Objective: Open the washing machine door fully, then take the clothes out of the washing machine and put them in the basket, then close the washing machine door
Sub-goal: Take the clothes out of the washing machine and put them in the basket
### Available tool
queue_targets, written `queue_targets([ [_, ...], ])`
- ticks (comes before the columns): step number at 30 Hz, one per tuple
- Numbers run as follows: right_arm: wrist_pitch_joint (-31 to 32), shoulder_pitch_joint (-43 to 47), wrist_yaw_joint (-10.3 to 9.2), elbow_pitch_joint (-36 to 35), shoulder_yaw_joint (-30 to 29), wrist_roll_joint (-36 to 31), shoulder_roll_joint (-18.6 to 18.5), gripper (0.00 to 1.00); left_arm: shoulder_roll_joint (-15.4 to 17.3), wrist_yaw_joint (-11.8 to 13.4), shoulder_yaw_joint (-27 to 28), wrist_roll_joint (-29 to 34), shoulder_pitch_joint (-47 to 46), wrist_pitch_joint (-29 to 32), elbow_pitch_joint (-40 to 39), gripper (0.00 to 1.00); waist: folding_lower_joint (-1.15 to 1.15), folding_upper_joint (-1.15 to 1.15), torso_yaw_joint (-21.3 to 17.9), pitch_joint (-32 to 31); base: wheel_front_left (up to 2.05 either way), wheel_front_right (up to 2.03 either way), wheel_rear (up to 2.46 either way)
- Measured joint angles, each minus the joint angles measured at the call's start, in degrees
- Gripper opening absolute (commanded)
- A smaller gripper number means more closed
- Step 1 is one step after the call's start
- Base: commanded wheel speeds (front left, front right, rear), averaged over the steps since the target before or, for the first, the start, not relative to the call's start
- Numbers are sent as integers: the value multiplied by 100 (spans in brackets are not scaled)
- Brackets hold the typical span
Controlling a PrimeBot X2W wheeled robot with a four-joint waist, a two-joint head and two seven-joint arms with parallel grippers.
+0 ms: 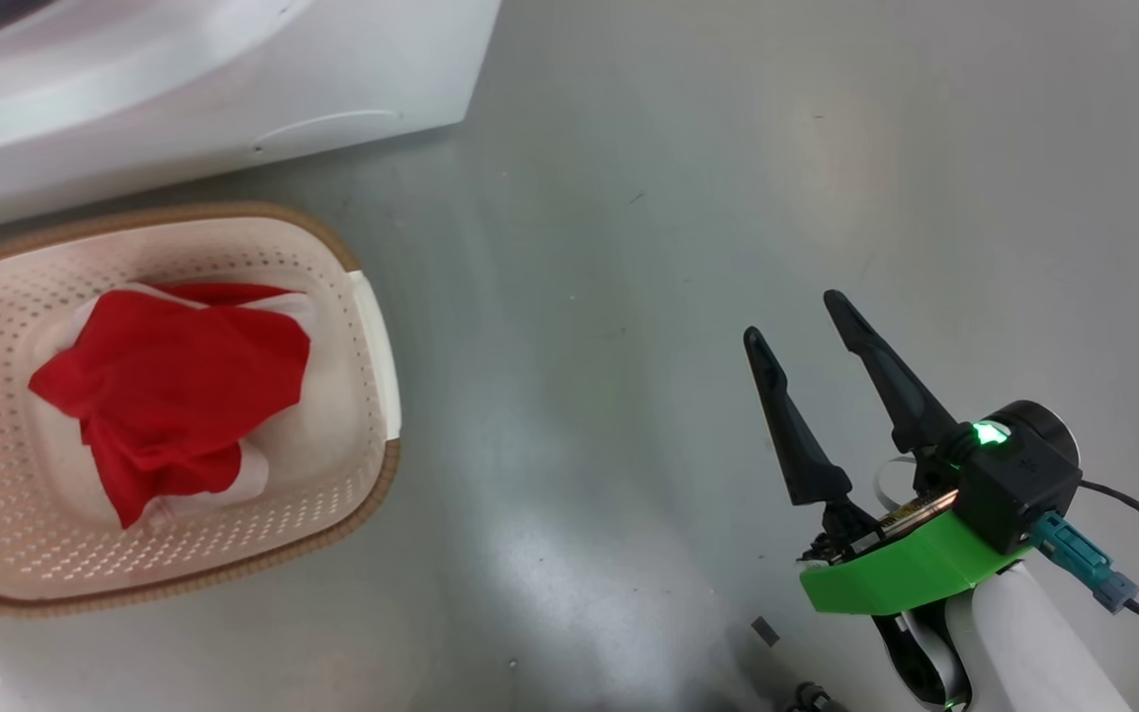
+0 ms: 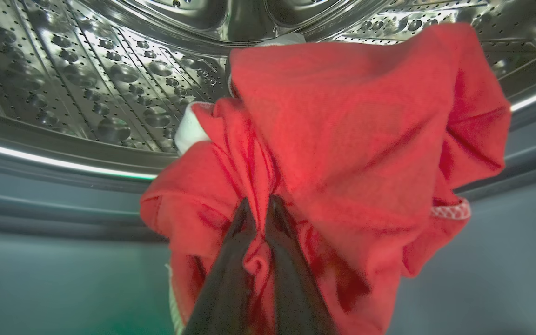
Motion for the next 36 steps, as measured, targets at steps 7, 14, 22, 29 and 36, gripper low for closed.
queue_targets([
  [7,0,-66,0,8,-69,-14,-3,100,-67,-53,-167,0,144,-504,-198,0,0,0,196,44,0,0,0],
  [14,0,-208,0,8,-140,-16,-4,100,-160,-93,-343,13,457,-1223,-628,0,0,0,394,51,0,0,0],
  [22,0,-207,0,19,-207,-23,-11,100,-187,-93,-355,2,1115,-1499,-1449,0,0,0,560,-46,0,0,0],
  [29,0,-205,0,24,-250,-23,-19,100,-267,-23,-236,-41,1952,-1534,-2476,0,0,0,659,-224,0,0,0],
  [36,0,-196,0,53,-320,-47,-23,100,-366,145,-105,-44,2918,-1539,-3484,0,0,0,723,-443,0,0,0],
])
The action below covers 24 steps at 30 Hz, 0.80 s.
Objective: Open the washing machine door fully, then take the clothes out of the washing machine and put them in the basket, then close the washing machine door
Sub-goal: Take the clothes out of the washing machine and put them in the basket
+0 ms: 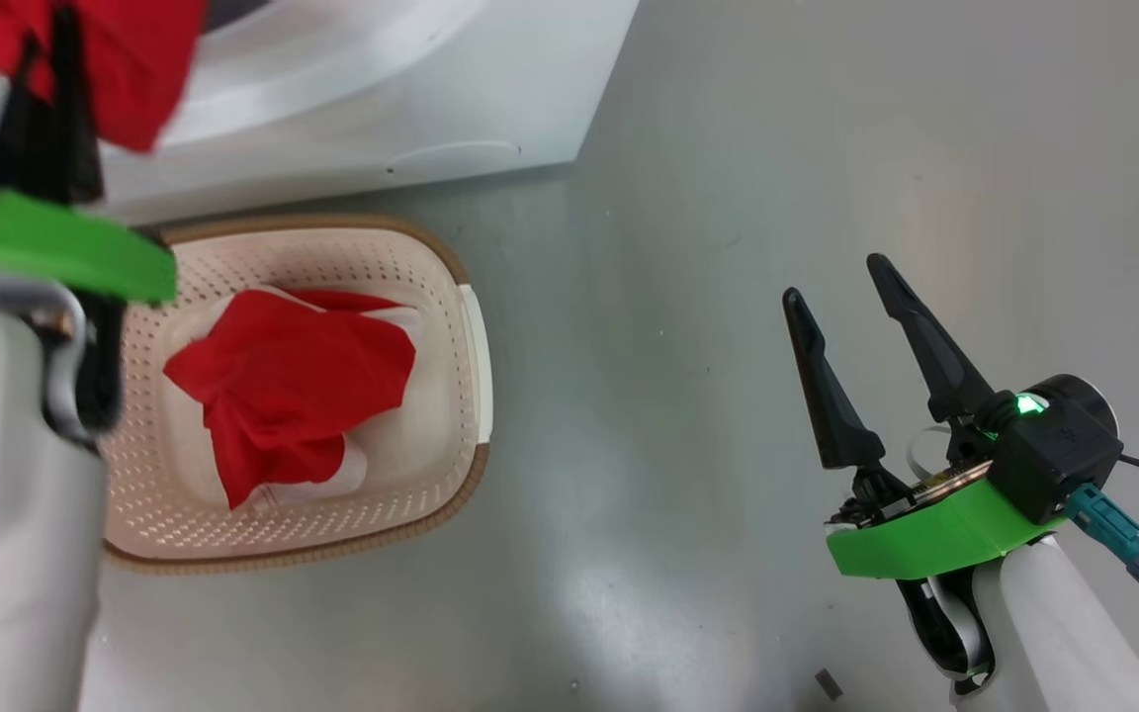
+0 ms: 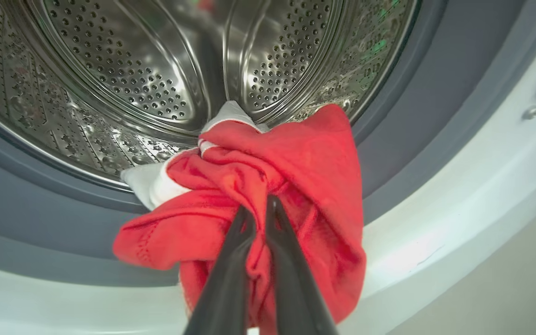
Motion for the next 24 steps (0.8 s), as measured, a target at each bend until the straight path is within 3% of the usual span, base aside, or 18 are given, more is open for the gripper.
queue_targets([
  [24,1,355,0,23,-208,-10,-3,100,-166,464,-38,63,2137,1,-1820,0,0,0,120,-840,0,0,0],
])
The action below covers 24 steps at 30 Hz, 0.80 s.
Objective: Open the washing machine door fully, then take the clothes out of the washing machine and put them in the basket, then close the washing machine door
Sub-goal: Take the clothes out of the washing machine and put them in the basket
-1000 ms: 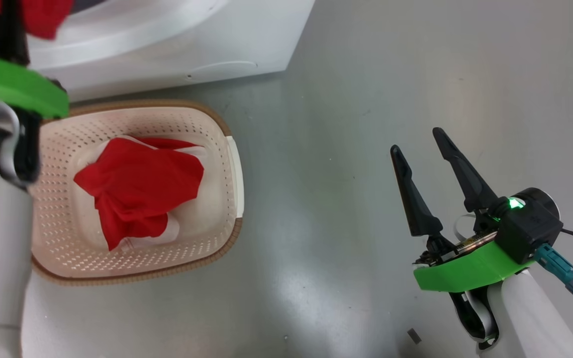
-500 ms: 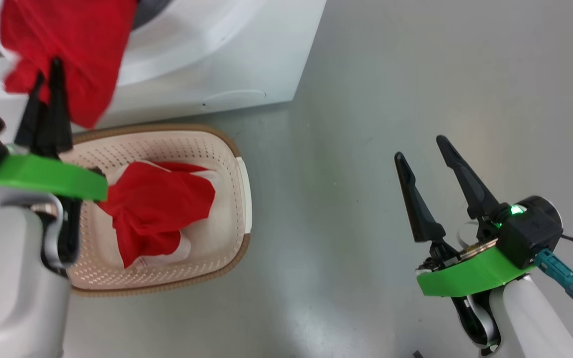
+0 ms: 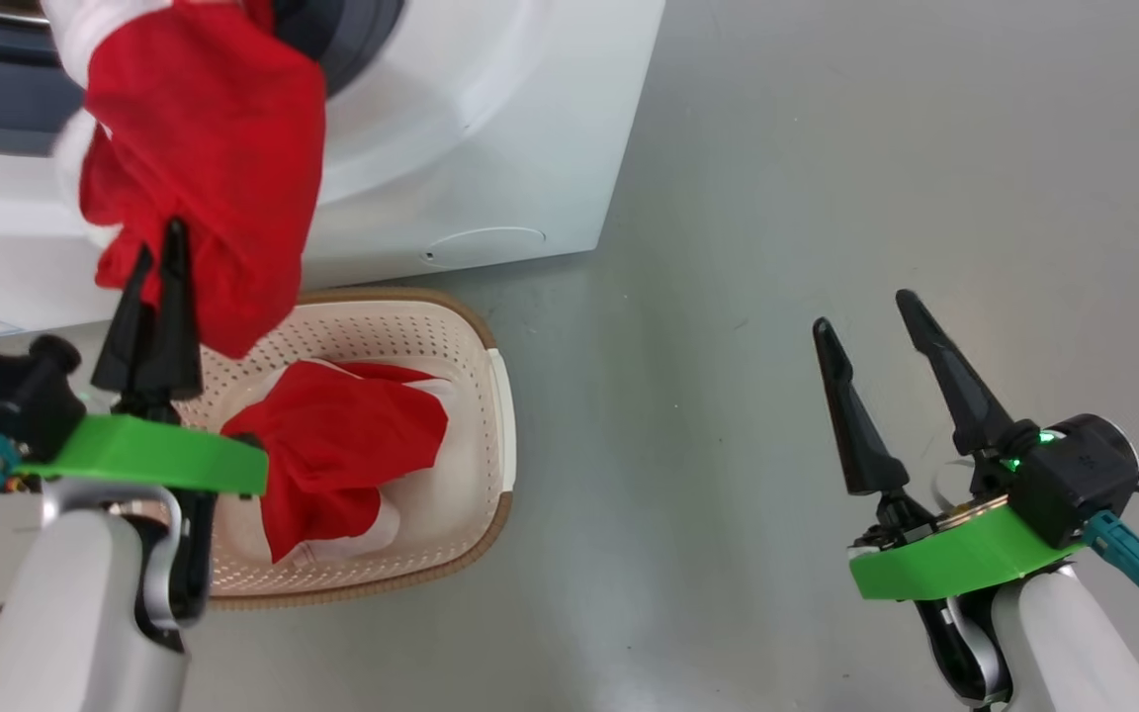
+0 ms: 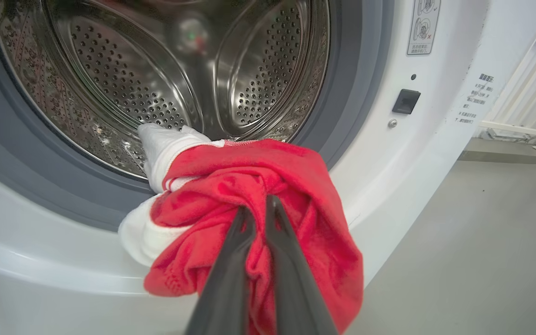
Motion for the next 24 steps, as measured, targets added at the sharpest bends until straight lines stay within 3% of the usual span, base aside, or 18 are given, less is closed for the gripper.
queue_targets([
  [12,-1,145,0,-48,-186,-52,0,100,-246,127,-292,-20,822,78,-309,0,0,0,178,-322,0,0,0],
  [24,-1,244,0,-85,-194,-87,0,100,-497,100,-623,-58,981,77,604,0,0,0,296,-422,0,0,0],
])
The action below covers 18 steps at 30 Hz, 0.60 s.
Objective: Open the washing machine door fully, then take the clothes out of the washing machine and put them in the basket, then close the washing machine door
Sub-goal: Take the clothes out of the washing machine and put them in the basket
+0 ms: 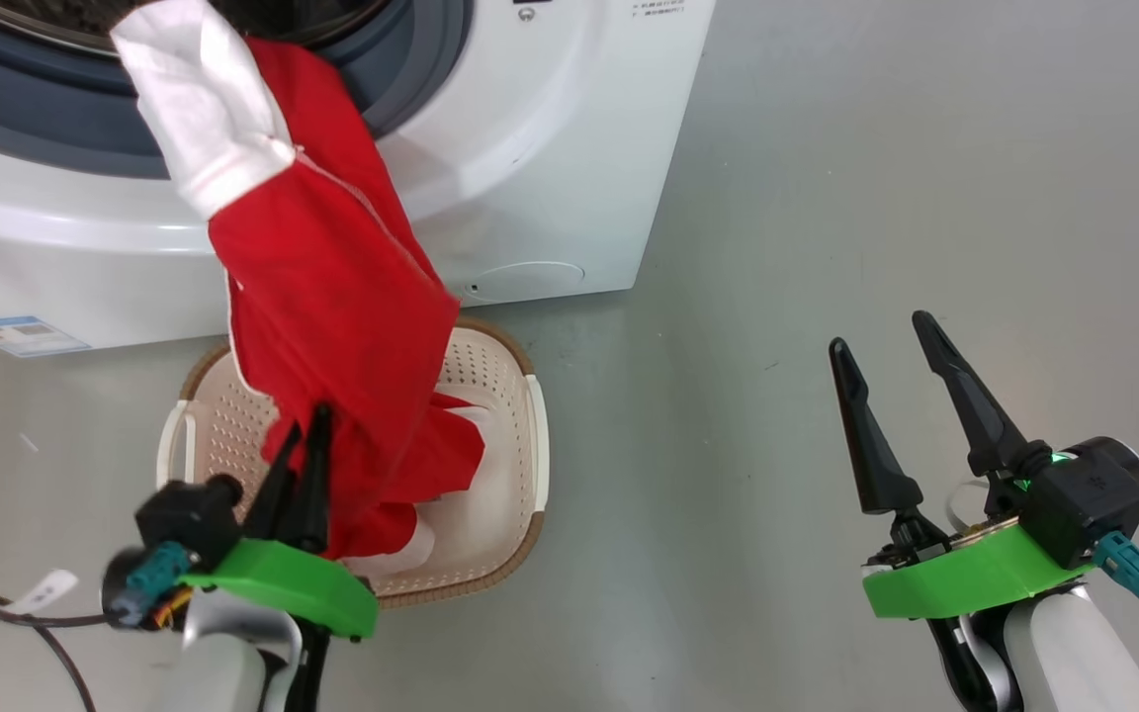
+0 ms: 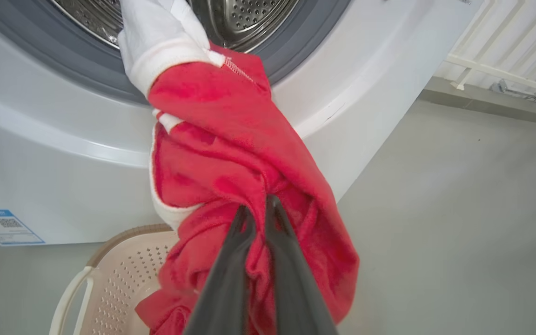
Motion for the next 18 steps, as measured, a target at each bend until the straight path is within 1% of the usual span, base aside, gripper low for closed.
queue_targets([
  [9,0,-1,0,1,1,-22,1,100,-88,-147,-56,0,-106,-18,1282,0,0,0,-83,57,0,0,0],
  [12,1,-1,0,-2,0,-22,1,100,-141,-174,-45,-1,-246,-54,1738,0,0,0,-96,77,0,0,0],
  [15,0,-2,0,-18,2,-23,1,100,-207,-250,-22,-1,-394,-59,2182,0,0,0,-99,113,0,0,0],
  [18,0,-4,0,-36,1,-38,1,100,-261,-278,5,1,-535,-59,2469,0,0,0,-92,180,0,0,0],
])
